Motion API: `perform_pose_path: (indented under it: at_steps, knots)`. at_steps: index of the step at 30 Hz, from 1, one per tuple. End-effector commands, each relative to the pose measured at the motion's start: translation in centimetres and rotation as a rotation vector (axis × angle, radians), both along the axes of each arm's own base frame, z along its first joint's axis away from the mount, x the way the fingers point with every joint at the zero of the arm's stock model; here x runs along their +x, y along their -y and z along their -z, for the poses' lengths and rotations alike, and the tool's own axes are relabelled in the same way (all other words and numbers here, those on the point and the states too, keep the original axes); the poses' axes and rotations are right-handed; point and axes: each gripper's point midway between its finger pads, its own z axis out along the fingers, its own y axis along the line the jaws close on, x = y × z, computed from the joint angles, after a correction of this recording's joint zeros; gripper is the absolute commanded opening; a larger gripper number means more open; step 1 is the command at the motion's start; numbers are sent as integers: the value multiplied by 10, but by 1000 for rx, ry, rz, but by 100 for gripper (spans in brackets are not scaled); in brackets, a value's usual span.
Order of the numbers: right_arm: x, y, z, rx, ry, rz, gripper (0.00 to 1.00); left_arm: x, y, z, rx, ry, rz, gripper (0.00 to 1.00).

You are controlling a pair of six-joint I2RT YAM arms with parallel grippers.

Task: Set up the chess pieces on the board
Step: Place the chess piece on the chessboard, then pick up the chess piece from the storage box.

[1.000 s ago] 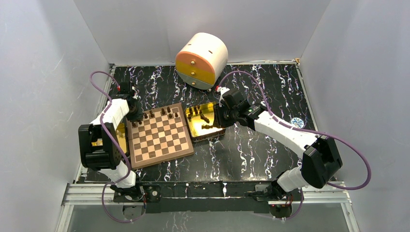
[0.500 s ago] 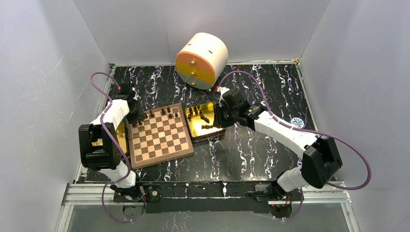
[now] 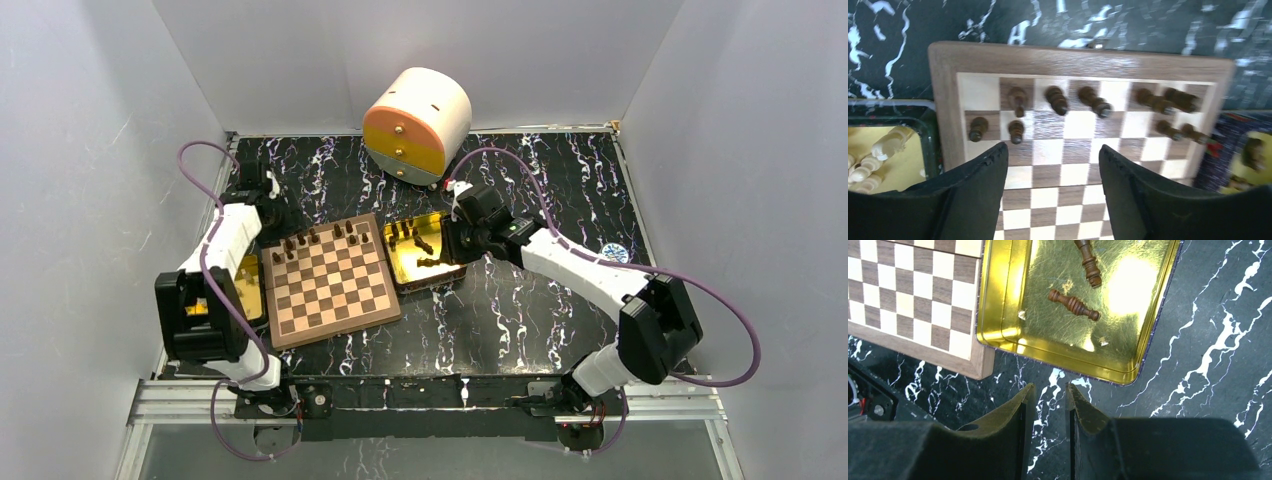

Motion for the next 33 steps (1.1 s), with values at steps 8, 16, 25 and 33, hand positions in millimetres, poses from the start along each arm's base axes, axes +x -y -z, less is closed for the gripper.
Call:
perform_pose_path:
  at_steps: [8,16,25,33]
  knots:
    - [56,-25,-7,1,169,11,36,-14,66,-69,-303,205,193,69]
    - [91,-53,-6,25,256,3,36,-47,80,-61,-314,210,262,69]
    - [125,-72,14,-17,305,47,38,-72,85,-40,-287,257,284,67]
    - [142,-83,33,-61,313,54,39,-69,79,-39,-238,314,292,69]
